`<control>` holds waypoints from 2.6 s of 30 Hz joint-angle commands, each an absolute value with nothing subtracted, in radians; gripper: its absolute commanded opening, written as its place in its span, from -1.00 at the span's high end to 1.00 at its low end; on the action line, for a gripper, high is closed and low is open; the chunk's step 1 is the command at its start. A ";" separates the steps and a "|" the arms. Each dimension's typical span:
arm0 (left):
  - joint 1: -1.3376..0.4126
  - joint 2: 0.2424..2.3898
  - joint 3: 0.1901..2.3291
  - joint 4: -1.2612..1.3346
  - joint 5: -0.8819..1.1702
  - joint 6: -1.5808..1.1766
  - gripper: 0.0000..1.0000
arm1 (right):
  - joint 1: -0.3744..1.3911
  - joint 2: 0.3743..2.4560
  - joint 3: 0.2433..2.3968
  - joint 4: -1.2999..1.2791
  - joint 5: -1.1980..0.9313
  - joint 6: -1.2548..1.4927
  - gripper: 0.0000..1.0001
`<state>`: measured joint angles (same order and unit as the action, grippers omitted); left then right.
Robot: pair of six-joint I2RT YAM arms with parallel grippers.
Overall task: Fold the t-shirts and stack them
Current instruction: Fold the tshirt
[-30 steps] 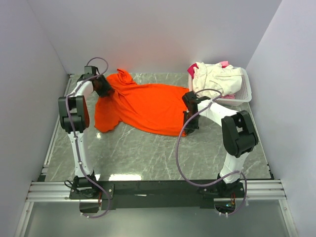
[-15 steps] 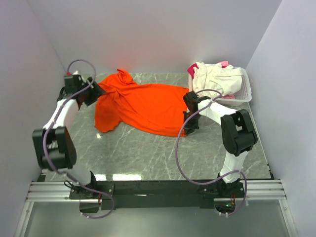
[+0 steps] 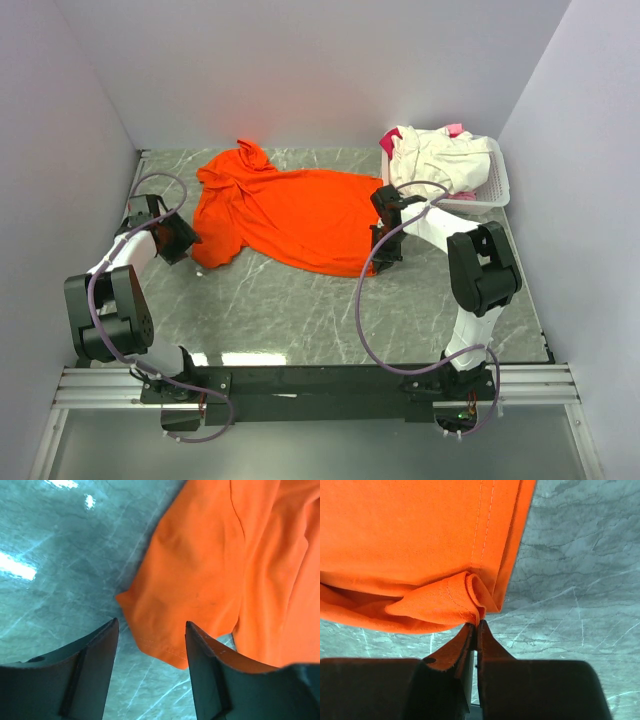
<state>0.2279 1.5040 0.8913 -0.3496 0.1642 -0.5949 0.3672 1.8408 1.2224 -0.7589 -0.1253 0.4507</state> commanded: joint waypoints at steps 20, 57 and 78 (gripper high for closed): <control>0.230 1.652 0.980 -0.328 0.153 -0.543 0.79 | 0.360 1.758 1.169 -0.718 -0.133 0.491 0.97; 0.288 1.647 0.986 -0.537 0.104 -0.482 0.24 | 0.360 1.713 1.128 -0.724 -0.115 0.535 0.99; 0.308 1.585 1.074 -0.805 0.114 -0.430 0.86 | 0.360 1.698 1.114 -0.735 -0.110 0.538 0.99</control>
